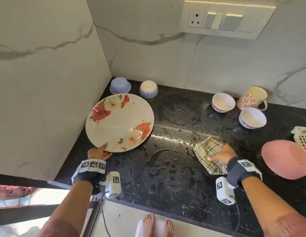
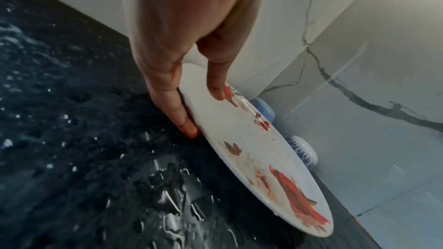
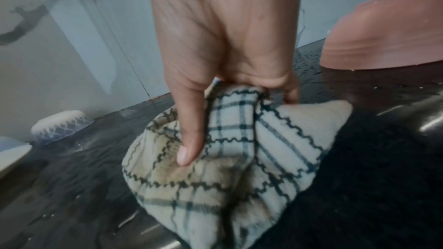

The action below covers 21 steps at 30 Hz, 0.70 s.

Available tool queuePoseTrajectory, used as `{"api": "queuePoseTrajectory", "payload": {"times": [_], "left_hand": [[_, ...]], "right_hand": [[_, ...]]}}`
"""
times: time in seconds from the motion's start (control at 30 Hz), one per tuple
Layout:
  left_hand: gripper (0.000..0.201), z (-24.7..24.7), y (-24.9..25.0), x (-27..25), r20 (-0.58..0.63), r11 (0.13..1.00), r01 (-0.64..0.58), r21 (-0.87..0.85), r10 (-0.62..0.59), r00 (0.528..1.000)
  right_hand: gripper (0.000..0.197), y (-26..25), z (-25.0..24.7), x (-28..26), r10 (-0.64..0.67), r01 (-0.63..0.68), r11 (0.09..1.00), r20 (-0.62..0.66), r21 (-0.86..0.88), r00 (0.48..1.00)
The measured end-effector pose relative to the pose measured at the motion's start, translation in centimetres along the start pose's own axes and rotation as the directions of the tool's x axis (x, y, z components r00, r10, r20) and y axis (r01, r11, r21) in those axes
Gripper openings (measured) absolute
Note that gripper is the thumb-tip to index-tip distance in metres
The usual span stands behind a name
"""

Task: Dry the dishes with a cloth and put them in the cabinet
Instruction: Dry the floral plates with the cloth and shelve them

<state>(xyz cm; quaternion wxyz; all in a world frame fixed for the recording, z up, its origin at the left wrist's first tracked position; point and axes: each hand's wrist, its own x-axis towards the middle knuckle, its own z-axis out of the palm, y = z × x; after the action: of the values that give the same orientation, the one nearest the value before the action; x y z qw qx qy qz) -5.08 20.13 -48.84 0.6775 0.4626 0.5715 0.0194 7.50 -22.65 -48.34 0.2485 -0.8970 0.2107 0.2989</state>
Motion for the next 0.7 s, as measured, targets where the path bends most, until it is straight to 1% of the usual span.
{"api": "queuePoseTrajectory", "payload": {"times": [0.03, 0.07, 0.13, 0.2, 0.23, 0.27, 0.3, 0.33, 0.37, 0.4, 0.43, 0.47, 0.5, 0.53, 0.57, 0.63, 0.7], "left_hand": [[0.034, 0.0, -0.1, 0.5, -0.008, 1.000, -0.019, -0.005, 0.019, 1.000], [0.035, 0.0, -0.2, 0.7, -0.008, 0.999, -0.039, 0.007, 0.039, 0.999], [0.027, -0.1, -0.3, 0.9, -0.004, 0.998, -0.059, 0.009, 0.059, 0.998], [0.015, -0.5, -0.4, 1.0, 0.008, 0.999, -0.032, 0.004, 0.032, 0.999], [0.017, -0.6, -0.2, 1.0, 0.046, 0.999, 0.006, -0.039, -0.004, 0.999], [0.019, -0.8, -0.2, 1.2, 0.081, 0.996, 0.033, -0.083, -0.026, 0.996], [0.020, -0.8, 0.0, 1.0, 0.112, 0.994, 0.031, -0.104, -0.020, 0.994], [0.019, -0.8, 0.1, 0.9, 0.142, 0.991, 0.021, -0.131, -0.002, 0.990], [0.016, -0.6, 0.3, 0.6, 0.152, 0.986, 0.006, -0.169, 0.020, 0.988], [0.013, -0.2, 0.4, 0.6, 0.179, 0.979, -0.003, -0.203, 0.040, 0.983], [0.014, 0.1, 0.7, 0.2, 0.197, 0.979, -0.015, -0.204, 0.056, 0.979], [0.025, 0.5, 0.9, 0.0, 0.194, 0.984, -0.038, -0.177, 0.072, 0.978], [0.035, 0.7, 1.0, -0.1, 0.195, 0.985, -0.055, -0.164, 0.087, 0.977], [0.040, 0.8, 1.2, -0.1, 0.199, 0.985, -0.060, -0.160, 0.092, 0.976], [0.041, 0.9, 1.3, -0.4, 0.218, 0.987, -0.053, -0.153, 0.087, 0.972], [0.044, 0.7, 1.4, -1.1, 0.265, 0.990, -0.029, -0.140, 0.066, 0.962], [0.047, 0.5, 1.3, -2.5, 0.297, 0.991, -0.049, -0.124, 0.084, 0.951]], "right_hand": [[0.105, 0.0, -0.1, -0.1, 0.010, -0.011, 0.999, 0.033, 0.037, 0.999], [0.105, 0.0, -0.1, 0.1, 0.004, -0.010, 0.996, 0.067, 0.089, 0.998], [0.098, 0.1, 0.1, 0.1, -0.009, -0.010, 0.984, 0.102, 0.177, 0.995], [0.088, 0.2, -0.1, -0.2, -0.039, -0.008, 0.962, 0.165, 0.274, 0.985], [0.074, 0.1, -0.2, -0.5, -0.066, -0.007, 0.933, 0.190, 0.359, 0.979], [0.054, 0.0, -0.3, -0.8, -0.096, -0.009, 0.888, 0.204, 0.459, 0.974], [0.039, -0.2, -0.5, -1.2, -0.114, -0.027, 0.831, 0.218, 0.555, 0.969], [0.032, -0.3, -0.8, -1.6, -0.136, -0.037, 0.764, 0.216, 0.644, 0.967], [0.029, -0.5, -1.0, -1.9, -0.153, -0.047, 0.703, 0.216, 0.710, 0.964], [0.028, -1.0, -1.2, -2.3, -0.178, -0.043, 0.647, 0.206, 0.761, 0.962], [0.030, -1.3, -1.3, -2.4, -0.200, -0.045, 0.599, 0.204, 0.800, 0.958], [0.035, -1.7, -1.5, -2.8, -0.225, -0.048, 0.546, 0.201, 0.836, 0.953], [0.046, -1.9, -1.6, -3.0, -0.254, -0.057, 0.491, 0.205, 0.869, 0.945], [0.057, -2.2, -1.9, -3.3, -0.277, -0.067, 0.439, 0.206, 0.896, 0.939], [0.059, -2.6, -2.1, -3.5, -0.308, -0.065, 0.399, 0.201, 0.914, 0.930], [0.061, -3.3, -2.6, -4.2, -0.348, -0.055, 0.332, 0.176, 0.942, 0.921], [0.076, -4.3, -3.2, -5.0, -0.412, -0.016, 0.313, 0.150, 0.950, 0.899]]}}
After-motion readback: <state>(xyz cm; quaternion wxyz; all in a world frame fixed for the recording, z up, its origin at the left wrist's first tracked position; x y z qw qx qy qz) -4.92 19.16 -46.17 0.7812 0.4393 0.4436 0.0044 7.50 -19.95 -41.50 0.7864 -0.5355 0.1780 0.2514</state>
